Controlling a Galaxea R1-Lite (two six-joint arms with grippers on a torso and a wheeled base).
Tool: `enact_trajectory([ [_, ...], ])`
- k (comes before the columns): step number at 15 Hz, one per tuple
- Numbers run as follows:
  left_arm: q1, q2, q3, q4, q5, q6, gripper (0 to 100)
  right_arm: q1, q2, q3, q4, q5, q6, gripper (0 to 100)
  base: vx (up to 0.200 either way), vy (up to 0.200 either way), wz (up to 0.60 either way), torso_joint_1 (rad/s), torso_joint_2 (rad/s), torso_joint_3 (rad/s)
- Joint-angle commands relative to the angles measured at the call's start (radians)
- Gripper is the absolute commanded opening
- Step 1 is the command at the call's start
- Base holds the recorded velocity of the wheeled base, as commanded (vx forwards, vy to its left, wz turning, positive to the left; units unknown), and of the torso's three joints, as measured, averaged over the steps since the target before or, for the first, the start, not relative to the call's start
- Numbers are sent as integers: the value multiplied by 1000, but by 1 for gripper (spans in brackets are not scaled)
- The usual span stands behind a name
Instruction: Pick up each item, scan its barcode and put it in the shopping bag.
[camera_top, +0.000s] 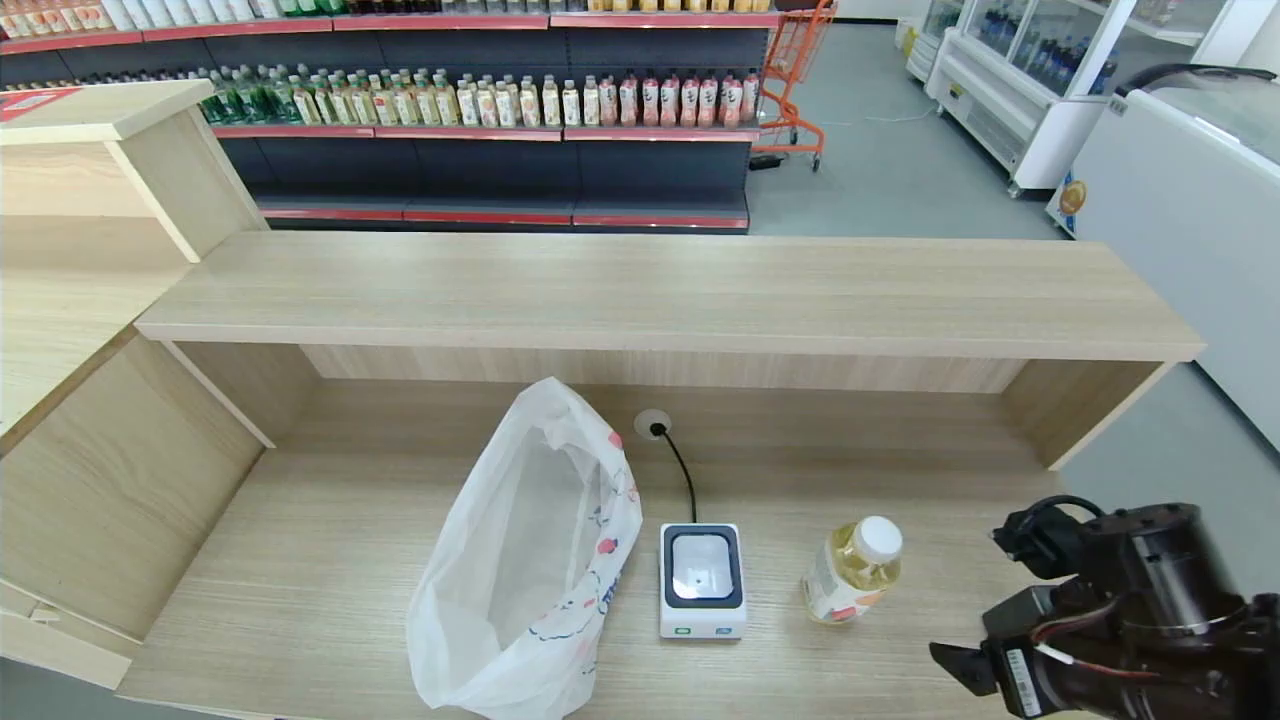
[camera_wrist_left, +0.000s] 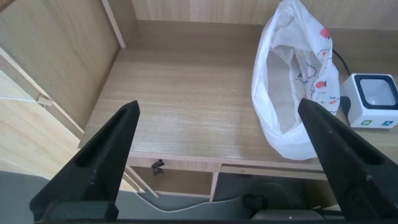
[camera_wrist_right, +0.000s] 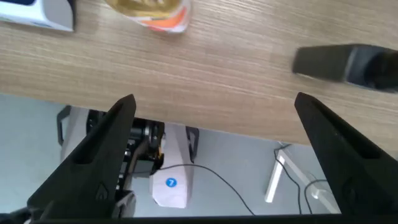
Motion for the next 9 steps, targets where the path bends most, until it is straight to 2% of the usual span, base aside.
enact_trajectory([
  [1,0,0,0,0,0,0,100,103,182,-3,-116,-34,58,100,0,0,0,0,0,0],
  [5,0,0,0,0,0,0,100,144,312,-10,-280,-39,69,100,0,0,0,0,0,0],
  [9,0,0,0,0,0,0,100,137,479,-15,-542,-57,65,100,0,0,0,0,0,0],
])
